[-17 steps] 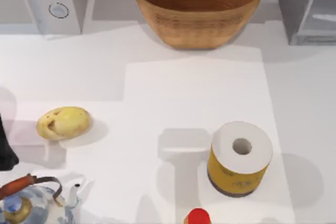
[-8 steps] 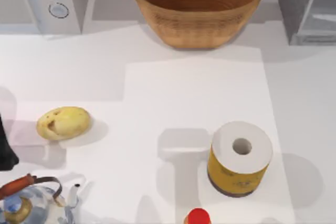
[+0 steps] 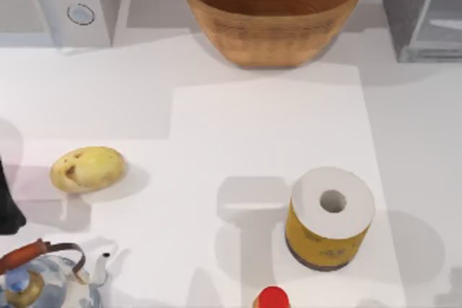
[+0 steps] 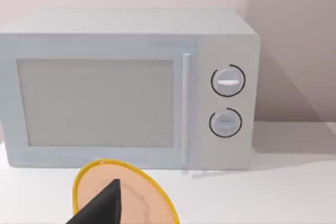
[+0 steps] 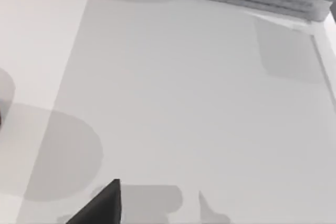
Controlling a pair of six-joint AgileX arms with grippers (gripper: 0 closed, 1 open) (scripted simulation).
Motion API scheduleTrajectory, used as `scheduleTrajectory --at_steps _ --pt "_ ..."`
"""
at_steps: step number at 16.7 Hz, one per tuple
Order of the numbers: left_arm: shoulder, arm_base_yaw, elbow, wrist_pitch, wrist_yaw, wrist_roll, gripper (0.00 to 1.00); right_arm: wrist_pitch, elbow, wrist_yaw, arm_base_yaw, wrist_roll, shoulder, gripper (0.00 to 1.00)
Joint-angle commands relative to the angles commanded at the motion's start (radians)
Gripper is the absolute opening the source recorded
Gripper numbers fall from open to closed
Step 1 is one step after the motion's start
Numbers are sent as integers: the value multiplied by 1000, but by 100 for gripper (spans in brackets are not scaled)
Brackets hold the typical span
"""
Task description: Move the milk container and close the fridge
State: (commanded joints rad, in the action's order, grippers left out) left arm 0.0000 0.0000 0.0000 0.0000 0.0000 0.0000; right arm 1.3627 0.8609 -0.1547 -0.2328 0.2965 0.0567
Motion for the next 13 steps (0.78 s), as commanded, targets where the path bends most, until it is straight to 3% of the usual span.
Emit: scheduleTrajectory --at_steps 9,13 --pt "0 0 0 0 0 0 100 -19 264 -467 -733 892 -753 100" --pt "0 0 0 0 0 0 100 45 316 -615 -1040 1297 -1161 100"
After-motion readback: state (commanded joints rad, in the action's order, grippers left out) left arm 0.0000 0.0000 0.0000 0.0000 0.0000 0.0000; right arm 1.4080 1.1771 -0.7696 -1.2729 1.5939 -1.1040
